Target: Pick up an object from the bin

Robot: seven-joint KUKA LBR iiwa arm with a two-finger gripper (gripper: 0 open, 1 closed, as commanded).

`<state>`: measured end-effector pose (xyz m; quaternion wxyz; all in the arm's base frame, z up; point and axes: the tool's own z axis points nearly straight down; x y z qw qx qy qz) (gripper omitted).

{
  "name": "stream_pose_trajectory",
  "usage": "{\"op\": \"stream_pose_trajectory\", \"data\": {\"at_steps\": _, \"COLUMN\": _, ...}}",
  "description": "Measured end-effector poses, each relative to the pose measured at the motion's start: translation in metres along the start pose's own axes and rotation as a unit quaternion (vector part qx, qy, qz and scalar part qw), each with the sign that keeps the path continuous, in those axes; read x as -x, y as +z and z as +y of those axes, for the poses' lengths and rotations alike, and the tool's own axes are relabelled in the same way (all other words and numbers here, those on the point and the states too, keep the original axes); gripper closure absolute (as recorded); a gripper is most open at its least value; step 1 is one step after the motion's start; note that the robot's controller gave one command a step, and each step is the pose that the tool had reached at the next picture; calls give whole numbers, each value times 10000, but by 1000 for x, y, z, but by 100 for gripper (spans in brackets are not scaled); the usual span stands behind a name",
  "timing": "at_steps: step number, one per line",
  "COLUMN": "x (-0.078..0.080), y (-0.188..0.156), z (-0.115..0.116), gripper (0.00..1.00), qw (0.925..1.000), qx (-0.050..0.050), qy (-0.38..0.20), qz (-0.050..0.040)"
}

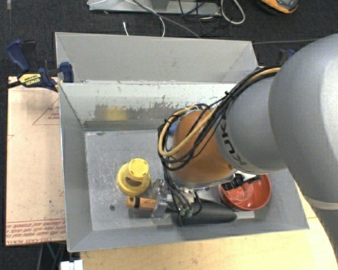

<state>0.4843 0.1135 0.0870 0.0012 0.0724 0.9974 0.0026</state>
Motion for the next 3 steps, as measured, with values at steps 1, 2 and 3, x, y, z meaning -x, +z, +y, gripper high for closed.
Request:
{"op": "stream_pose_trajectory", "data": {"at_steps": 1, "x": 0, "y": -18, "z": 0, "gripper": 100, "qw": 10000, "qx": 2, "qy": 0, "qz": -2}}
{"op": "stream_pose_trajectory", "data": {"at_steps": 2, "x": 0, "y": -37, "z": 0, "gripper": 100, "qw": 10000, "qx": 0, "qy": -1, "qz": 8}}
{"op": "stream_pose_trajectory", "data": {"at_steps": 3, "x": -1, "y": -75, "z": 0, "gripper": 100, "qw": 10000, "qx": -6, "qy": -3, "qz": 32}}
